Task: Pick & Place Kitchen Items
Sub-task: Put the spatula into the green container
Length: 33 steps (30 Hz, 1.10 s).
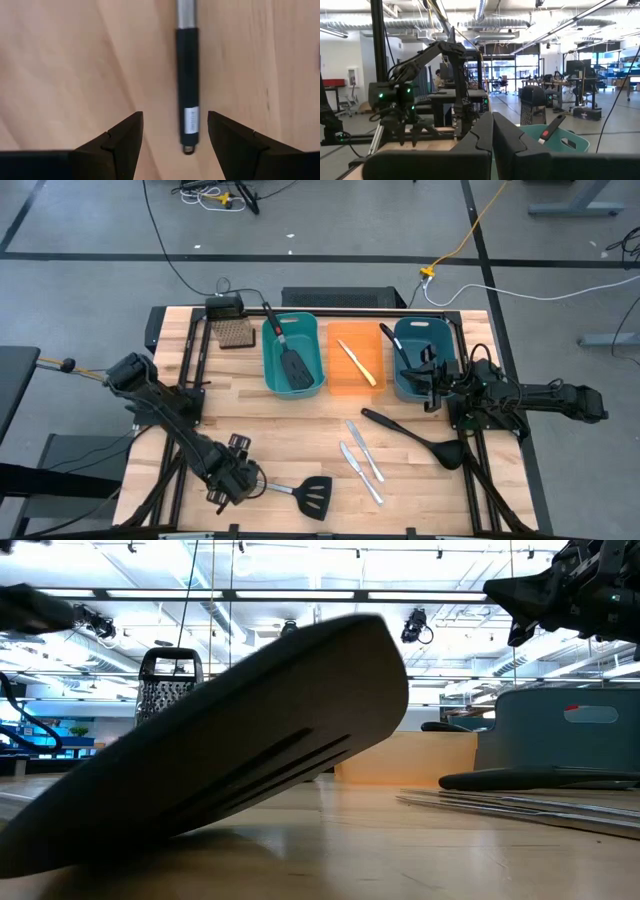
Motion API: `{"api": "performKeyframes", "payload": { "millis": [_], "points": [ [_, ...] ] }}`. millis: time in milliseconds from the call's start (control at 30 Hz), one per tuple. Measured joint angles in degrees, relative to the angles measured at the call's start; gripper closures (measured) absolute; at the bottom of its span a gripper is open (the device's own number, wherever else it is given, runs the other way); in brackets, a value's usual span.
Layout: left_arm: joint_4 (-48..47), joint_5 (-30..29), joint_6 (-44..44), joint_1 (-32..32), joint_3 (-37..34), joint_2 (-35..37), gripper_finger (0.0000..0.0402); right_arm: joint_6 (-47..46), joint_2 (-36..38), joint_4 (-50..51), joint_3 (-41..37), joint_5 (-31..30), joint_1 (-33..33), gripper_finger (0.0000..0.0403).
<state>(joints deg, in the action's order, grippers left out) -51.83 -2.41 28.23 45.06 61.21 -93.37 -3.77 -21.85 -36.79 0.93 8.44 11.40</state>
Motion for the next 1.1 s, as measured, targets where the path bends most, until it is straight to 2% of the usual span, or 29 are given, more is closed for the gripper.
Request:
{"api": "performKeyframes", "payload": {
  "millis": [233, 533, 667, 1100],
  "points": [
    [6.34, -0.05, 4.69, 1.83, 0.02, -2.6, 0.0172, 0.24, 0.0, -0.3, 0.0, -0.03, 0.02, 0.0397],
    [7.37, -2.65, 10.18, 2.45, 0.02, -6.24, 0.0172, 0.95, 0.02, -0.95, 0.0, -0.03, 0.02, 0.0397],
    [7.94, -6.59, 11.14, 3.24, -0.01, -8.33, 0.0172, 1.03, 0.02, -0.95, 0.0, -0.01, 0.02, 0.0397],
    [8.52, -6.94, 9.64, 3.35, 0.26, -12.28, 0.0183, 1.03, 0.02, -0.88, 0.0, -0.01, 0.02, 0.0397]
  ]
}}
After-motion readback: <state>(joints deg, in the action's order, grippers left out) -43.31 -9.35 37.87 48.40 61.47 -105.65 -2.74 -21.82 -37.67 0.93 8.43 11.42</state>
